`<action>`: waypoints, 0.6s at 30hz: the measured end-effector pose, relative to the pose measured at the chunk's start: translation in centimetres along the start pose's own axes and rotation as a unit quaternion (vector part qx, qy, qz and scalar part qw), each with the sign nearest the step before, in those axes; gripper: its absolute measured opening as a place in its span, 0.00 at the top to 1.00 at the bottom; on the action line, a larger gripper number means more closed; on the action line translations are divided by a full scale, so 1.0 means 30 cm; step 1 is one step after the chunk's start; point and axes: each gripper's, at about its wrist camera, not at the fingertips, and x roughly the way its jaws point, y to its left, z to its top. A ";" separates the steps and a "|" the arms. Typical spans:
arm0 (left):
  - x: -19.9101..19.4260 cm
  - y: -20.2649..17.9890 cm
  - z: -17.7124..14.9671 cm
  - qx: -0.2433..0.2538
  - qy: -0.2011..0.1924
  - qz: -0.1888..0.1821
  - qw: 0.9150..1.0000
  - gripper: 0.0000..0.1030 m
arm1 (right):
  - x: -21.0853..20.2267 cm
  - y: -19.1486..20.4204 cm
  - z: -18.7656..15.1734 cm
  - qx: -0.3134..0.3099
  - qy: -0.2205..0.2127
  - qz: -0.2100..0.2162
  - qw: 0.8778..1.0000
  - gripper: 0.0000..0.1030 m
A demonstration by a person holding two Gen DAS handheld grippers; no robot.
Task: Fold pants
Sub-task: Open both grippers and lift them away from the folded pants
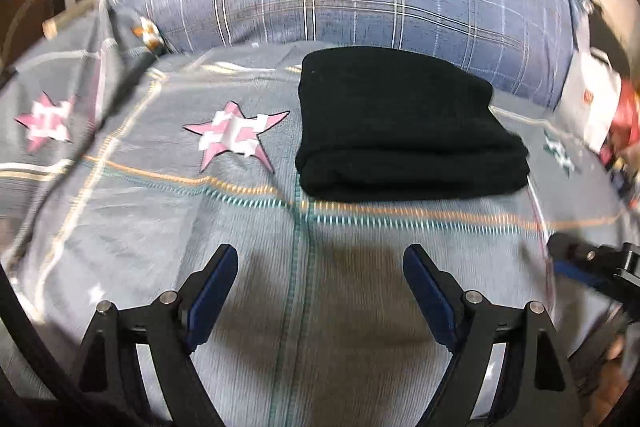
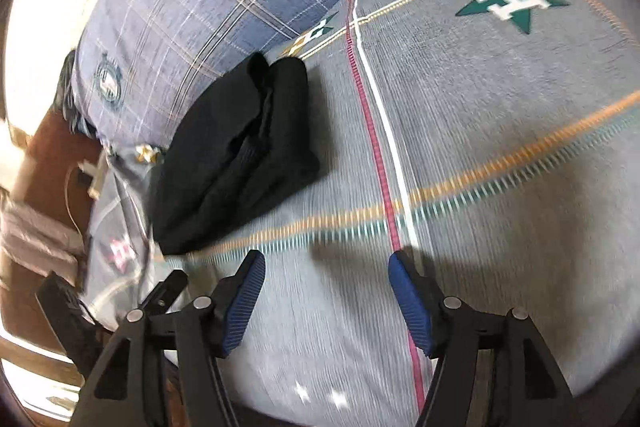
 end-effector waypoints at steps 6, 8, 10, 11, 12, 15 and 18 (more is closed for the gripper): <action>-0.114 -0.069 -0.071 0.076 -0.079 0.080 0.991 0.17 | -0.087 0.085 -0.093 -0.062 -0.056 -0.026 0.996 0.33; -0.116 -0.070 -0.074 0.072 -0.064 0.066 0.993 0.17 | -0.086 0.101 -0.097 -0.068 -0.060 -0.025 0.996 0.33; -0.133 -0.060 -0.076 0.060 -0.068 0.072 0.993 0.17 | -0.090 0.115 -0.101 -0.076 -0.065 -0.019 0.995 0.33; -0.144 -0.055 -0.081 0.055 -0.072 0.074 0.993 0.17 | -0.093 0.128 -0.106 -0.084 -0.072 -0.020 0.994 0.33; -0.156 -0.047 -0.081 0.049 -0.080 0.079 0.992 0.17 | -0.097 0.136 -0.110 -0.089 -0.078 -0.024 0.993 0.33; -0.181 -0.035 -0.080 0.042 -0.100 0.084 0.990 0.17 | -0.109 0.155 -0.116 -0.099 -0.091 -0.024 0.991 0.33; -0.173 -0.017 -0.069 0.028 -0.099 0.068 0.992 0.17 | -0.116 0.162 -0.116 -0.101 -0.099 -0.017 0.990 0.33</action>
